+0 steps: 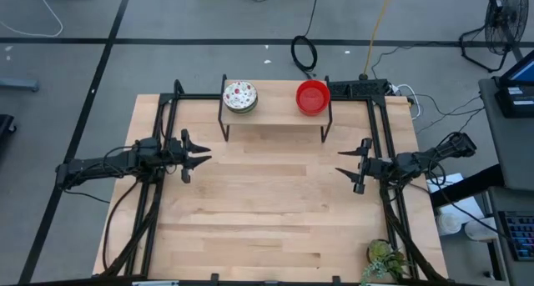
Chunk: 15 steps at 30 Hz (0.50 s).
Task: Pick & Place Mini bowls
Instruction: Return to home position
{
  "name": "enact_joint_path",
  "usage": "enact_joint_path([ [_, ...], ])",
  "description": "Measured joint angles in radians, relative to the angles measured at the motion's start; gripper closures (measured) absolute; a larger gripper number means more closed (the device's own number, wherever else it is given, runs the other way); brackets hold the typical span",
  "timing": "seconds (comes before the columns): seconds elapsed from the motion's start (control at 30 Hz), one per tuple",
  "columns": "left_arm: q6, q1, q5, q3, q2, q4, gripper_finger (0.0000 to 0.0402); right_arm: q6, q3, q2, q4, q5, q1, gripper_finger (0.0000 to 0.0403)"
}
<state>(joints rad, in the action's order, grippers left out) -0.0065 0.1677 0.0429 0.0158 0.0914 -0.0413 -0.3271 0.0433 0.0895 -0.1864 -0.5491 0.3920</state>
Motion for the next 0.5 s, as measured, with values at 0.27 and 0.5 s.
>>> enact_joint_path([
  [0.27,0.001,0.0,0.0,0.0,0.0,0.0,0.0282,0.0,0.0,0.0,0.0,0.0,0.0,0.0172],
  [0.5,-0.001,0.0,0.0,0.0,0.0,0.0,0.0282,0.0,0.0,0.0,0.0,0.0,0.0,0.0172],
])
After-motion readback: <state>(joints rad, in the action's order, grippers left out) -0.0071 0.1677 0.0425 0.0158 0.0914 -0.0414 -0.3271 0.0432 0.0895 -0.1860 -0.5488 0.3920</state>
